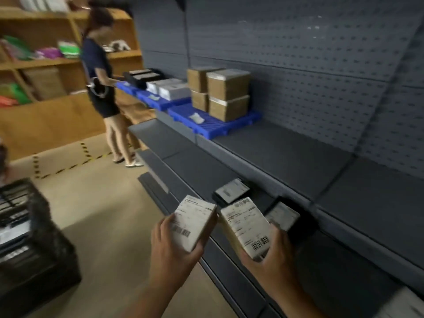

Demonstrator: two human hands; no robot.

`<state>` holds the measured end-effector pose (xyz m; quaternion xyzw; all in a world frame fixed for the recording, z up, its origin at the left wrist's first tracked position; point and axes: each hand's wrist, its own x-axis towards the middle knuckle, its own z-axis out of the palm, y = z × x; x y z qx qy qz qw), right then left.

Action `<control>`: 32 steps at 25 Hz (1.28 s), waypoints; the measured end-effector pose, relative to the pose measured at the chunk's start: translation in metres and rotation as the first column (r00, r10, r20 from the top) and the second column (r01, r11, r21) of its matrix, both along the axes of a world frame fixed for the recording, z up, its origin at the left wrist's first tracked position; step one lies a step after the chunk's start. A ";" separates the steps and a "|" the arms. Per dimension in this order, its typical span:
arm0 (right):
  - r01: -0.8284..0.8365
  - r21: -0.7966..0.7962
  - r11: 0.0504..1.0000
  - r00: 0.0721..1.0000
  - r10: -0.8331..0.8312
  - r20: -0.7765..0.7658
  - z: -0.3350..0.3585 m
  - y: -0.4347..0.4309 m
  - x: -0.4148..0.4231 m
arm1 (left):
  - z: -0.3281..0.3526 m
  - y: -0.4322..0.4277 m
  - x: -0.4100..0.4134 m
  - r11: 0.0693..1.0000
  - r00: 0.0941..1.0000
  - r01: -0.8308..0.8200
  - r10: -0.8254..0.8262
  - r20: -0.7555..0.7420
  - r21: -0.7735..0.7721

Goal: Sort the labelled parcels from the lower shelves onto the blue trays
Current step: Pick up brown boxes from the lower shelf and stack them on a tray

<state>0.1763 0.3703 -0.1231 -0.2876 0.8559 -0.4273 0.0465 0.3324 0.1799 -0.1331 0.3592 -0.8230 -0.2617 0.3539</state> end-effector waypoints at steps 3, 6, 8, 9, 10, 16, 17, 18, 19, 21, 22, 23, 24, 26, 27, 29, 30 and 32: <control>-0.050 -0.051 0.997 0.994 0.045 -0.103 0.044 -0.075 0.005 | 0.042 -0.068 0.018 0.993 0.991 -0.111 0.107 -0.085 -0.035; -0.029 -0.122 0.992 0.984 0.007 -0.178 0.105 -0.139 0.000 | 0.095 -0.128 0.012 0.988 0.974 -0.141 0.127 -0.189 -0.062; -0.010 -0.139 0.990 0.976 -0.021 -0.218 0.151 -0.173 -0.015 | 0.134 -0.166 -0.001 0.988 0.967 -0.127 0.105 -0.231 -0.083; 0.009 -0.137 0.991 0.967 -0.044 -0.251 0.176 -0.189 -0.026 | 0.157 -0.185 -0.013 0.989 0.964 -0.108 0.079 -0.255 -0.101; 0.040 -0.126 0.991 0.951 -0.077 -0.299 0.201 -0.203 -0.039 | 0.180 -0.203 -0.028 0.987 0.959 -0.089 0.049 -0.278 -0.133; 0.305 -0.128 0.944 0.812 -0.329 -0.483 0.332 -0.271 -0.133 | 0.292 -0.291 -0.160 0.965 0.914 0.023 -0.125 -0.385 -0.259; 0.329 -0.130 0.935 0.800 -0.349 -0.488 0.340 -0.280 -0.148 | 0.300 -0.304 -0.181 0.965 0.905 0.045 -0.149 -0.398 -0.258; 0.357 -0.123 0.926 0.793 -0.371 -0.483 0.346 -0.289 -0.161 | 0.307 -0.317 -0.200 0.964 0.896 0.062 -0.167 -0.411 -0.257; 0.388 -0.110 0.915 0.790 -0.392 -0.471 0.350 -0.298 -0.173 | 0.314 -0.328 -0.218 0.964 0.887 0.077 -0.183 -0.424 -0.256; 0.445 -0.089 0.891 0.788 -0.437 -0.435 0.351 -0.314 -0.189 | 0.323 -0.347 -0.245 0.961 0.870 0.120 -0.223 -0.440 -0.251; 0.463 -0.093 0.882 0.787 -0.457 -0.415 0.351 -0.322 -0.195 | 0.325 -0.356 -0.257 0.954 0.860 0.146 -0.253 -0.444 -0.260; 0.477 -0.095 0.874 0.784 -0.472 -0.403 0.351 -0.330 -0.201 | 0.327 -0.364 -0.269 0.947 0.850 0.166 -0.278 -0.447 -0.275; 0.497 -0.094 0.862 0.776 -0.490 -0.397 0.350 -0.338 -0.205 | 0.329 -0.371 -0.282 0.940 0.842 0.180 -0.300 -0.449 -0.290; 0.547 -0.092 0.832 0.747 -0.535 -0.394 0.349 -0.357 -0.213 | 0.332 -0.386 -0.306 0.930 0.829 0.205 -0.331 -0.451 -0.305; 0.573 -0.095 0.814 0.729 -0.559 -0.395 0.348 -0.366 -0.215 | 0.332 -0.394 -0.319 0.926 0.822 0.221 -0.346 -0.453 -0.305; 0.637 -0.108 0.763 0.677 -0.621 -0.395 0.346 -0.382 -0.216 | 0.331 -0.406 -0.342 0.921 0.799 0.271 -0.377 -0.468 -0.280; 0.674 -0.112 0.730 0.647 -0.656 -0.389 0.345 -0.389 -0.216 | 0.331 -0.413 -0.351 0.919 0.790 0.295 -0.389 -0.475 -0.262; 0.755 -0.078 0.651 0.579 -0.718 -0.385 0.342 -0.405 -0.214 | 0.327 -0.426 -0.367 0.910 0.773 0.340 -0.414 -0.481 -0.236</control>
